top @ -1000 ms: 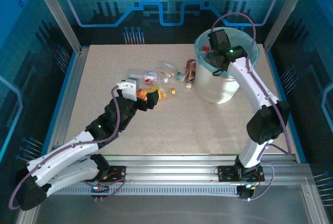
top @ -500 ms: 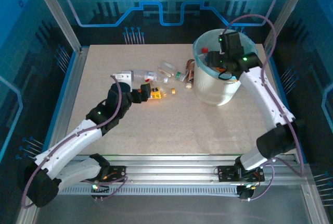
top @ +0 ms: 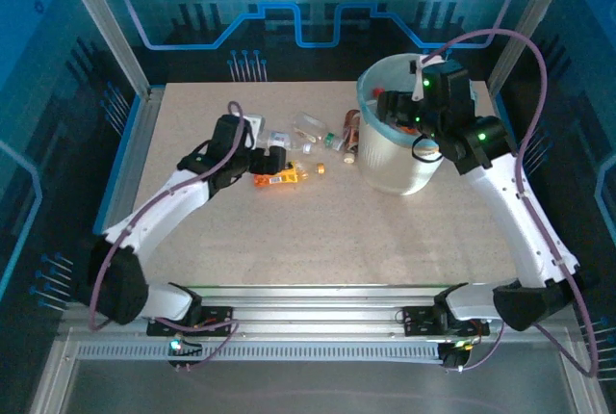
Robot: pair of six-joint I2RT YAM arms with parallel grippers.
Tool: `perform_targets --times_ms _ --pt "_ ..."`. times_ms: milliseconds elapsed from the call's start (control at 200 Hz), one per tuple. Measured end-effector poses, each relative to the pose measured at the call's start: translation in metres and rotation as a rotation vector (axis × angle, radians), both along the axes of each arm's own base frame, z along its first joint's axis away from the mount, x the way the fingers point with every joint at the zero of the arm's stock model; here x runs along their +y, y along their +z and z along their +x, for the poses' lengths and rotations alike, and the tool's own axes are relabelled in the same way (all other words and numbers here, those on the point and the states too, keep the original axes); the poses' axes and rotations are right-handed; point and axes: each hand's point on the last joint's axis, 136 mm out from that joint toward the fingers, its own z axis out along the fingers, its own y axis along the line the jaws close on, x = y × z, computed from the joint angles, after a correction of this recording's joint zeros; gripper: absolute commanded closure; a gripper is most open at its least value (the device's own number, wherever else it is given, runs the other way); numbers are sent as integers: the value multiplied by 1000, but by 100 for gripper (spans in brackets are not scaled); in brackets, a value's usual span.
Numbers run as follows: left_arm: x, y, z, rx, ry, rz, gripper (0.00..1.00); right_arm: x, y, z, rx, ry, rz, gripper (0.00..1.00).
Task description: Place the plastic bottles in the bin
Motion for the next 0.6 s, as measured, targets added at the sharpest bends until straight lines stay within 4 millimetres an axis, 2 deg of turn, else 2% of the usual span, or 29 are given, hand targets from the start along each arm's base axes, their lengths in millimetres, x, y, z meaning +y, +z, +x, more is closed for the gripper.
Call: perform_targets --times_ms 190,310,445,600 --pt "-10 -38 9 121 -136 76 1 42 15 -33 -54 172 4 20" --pt "-12 -56 20 180 -190 124 1 60 13 -44 -66 255 -7 20" --pt "-17 -76 37 235 -233 170 1 72 0 -48 -49 318 -26 20" --pt "-17 -104 37 324 -259 205 1 76 -4 -50 -51 345 -39 19"
